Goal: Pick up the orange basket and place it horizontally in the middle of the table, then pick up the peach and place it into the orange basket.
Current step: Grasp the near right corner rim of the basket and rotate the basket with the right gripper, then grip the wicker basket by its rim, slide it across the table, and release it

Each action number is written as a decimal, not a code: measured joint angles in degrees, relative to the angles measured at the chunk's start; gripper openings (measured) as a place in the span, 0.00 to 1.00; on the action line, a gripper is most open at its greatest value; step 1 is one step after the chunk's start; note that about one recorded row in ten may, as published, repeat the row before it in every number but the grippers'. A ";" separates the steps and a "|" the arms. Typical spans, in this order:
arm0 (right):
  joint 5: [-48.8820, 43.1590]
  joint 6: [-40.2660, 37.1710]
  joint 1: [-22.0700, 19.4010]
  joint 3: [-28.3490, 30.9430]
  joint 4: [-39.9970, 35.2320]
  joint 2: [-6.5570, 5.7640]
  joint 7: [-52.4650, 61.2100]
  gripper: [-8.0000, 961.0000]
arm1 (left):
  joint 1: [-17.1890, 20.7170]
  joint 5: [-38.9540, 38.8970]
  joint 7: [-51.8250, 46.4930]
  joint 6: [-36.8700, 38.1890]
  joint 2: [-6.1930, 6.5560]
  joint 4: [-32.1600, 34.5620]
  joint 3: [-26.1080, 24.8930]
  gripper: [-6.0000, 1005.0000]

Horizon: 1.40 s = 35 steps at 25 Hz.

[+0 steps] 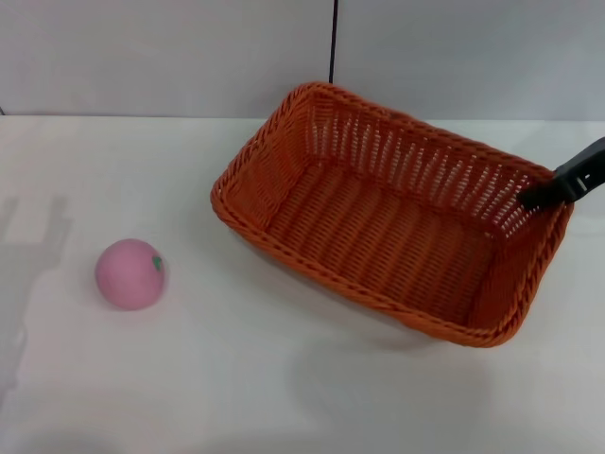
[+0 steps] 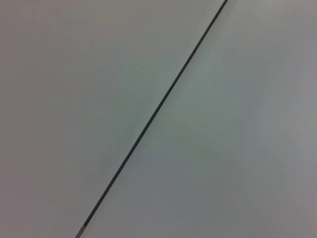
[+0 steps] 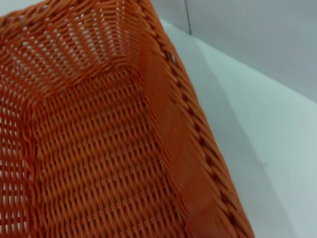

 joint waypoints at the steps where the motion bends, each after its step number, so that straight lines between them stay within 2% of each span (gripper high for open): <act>1: 0.00 0.00 0.00 0.00 0.00 0.00 0.00 0.20 | 0.00 0.00 0.00 0.02 0.00 -0.01 0.00 0.75; 8: 3.55 -1.44 -2.80 -0.26 -5.82 0.91 -0.43 0.20 | 0.00 0.00 0.00 0.20 0.00 -0.04 0.00 0.75; 11: 5.50 -2.70 -3.36 -0.03 -6.80 0.95 -0.85 0.20 | 0.00 0.00 0.00 0.27 0.00 -0.02 0.00 0.75; 13: 11.42 -6.25 -4.72 0.33 -8.92 0.60 -1.72 0.19 | 0.00 0.00 0.00 0.29 0.00 0.03 0.00 0.75; 18: 19.38 -10.27 -7.28 0.33 -14.19 0.27 -3.74 0.18 | 0.00 0.00 0.00 0.29 0.00 0.17 0.00 0.75; 23: 21.31 -11.16 -8.41 0.34 -17.19 0.61 -4.93 0.18 | 0.00 0.00 0.00 0.28 0.00 0.23 0.00 0.75; 30: 23.70 -11.41 -8.78 0.41 -15.83 0.45 -9.02 0.18 | -0.01 0.00 0.00 0.27 0.00 0.14 -0.16 0.75; 35: 23.86 -9.15 -7.62 0.41 -8.36 0.18 -15.31 0.18 | -0.20 0.00 0.00 0.74 0.00 -0.04 -0.18 0.75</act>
